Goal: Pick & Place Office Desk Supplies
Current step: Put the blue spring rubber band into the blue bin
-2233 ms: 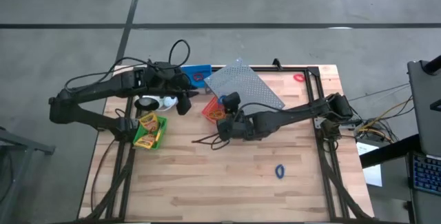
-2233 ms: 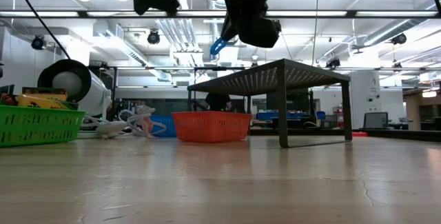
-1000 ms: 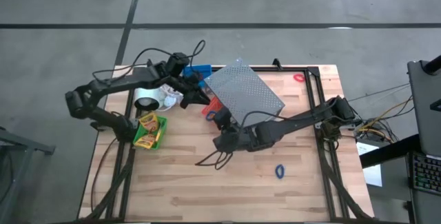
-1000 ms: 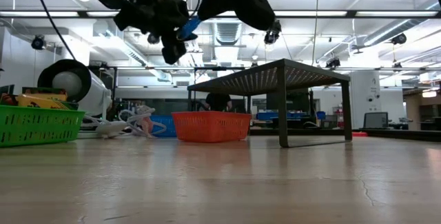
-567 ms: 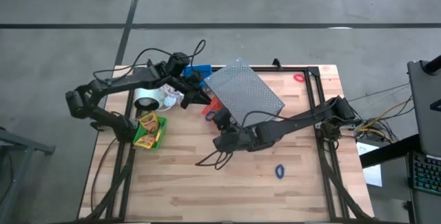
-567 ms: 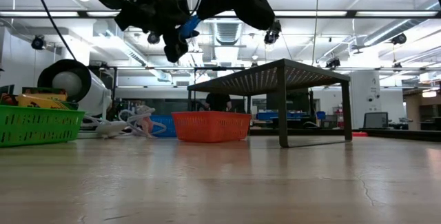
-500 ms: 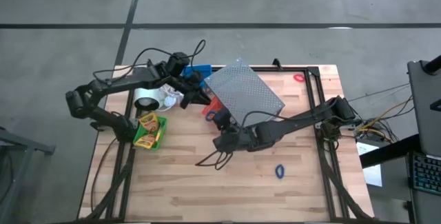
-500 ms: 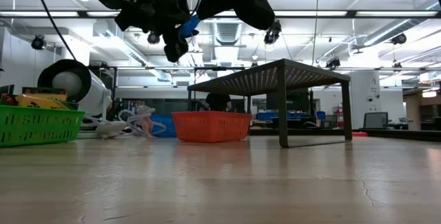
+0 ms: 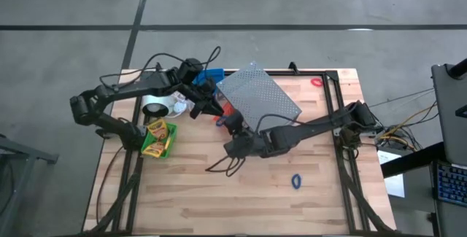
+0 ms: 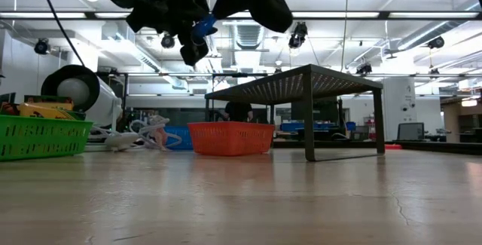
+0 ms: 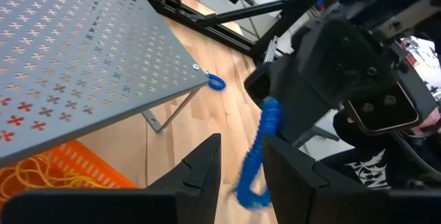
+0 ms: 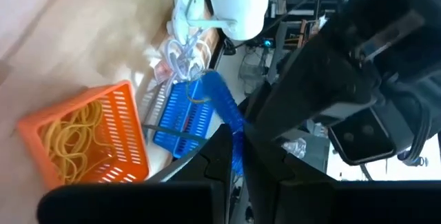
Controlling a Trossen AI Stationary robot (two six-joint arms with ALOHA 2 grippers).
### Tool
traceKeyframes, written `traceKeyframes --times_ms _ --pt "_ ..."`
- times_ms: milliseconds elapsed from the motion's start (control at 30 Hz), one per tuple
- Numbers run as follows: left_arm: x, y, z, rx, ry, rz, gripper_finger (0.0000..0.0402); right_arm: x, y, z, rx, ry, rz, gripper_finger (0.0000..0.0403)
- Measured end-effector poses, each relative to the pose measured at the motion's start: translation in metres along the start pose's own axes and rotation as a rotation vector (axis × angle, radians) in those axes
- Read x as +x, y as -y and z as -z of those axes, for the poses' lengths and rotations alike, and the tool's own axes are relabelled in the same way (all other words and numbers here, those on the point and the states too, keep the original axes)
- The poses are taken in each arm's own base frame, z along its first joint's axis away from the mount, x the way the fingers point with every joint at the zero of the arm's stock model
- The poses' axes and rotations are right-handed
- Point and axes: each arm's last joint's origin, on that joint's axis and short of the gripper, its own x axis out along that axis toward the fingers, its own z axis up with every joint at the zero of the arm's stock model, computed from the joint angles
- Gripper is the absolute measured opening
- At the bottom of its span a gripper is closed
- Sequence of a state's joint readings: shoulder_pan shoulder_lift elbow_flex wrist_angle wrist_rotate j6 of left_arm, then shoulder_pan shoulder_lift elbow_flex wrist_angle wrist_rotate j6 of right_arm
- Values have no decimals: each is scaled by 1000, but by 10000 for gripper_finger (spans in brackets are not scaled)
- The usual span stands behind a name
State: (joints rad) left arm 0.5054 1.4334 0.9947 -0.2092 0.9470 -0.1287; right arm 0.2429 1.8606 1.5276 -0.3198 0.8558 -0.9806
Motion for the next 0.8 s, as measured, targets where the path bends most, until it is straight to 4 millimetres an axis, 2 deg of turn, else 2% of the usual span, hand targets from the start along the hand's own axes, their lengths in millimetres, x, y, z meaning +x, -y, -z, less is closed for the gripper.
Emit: traceKeyframes --times_ms 300,800 --pt "1 1 0 25 -1 -12 111 8 5 6 20 -20 8 22" --pt "1 -2 0 26 8 -97 111 1 2 0 12 1 7 22"
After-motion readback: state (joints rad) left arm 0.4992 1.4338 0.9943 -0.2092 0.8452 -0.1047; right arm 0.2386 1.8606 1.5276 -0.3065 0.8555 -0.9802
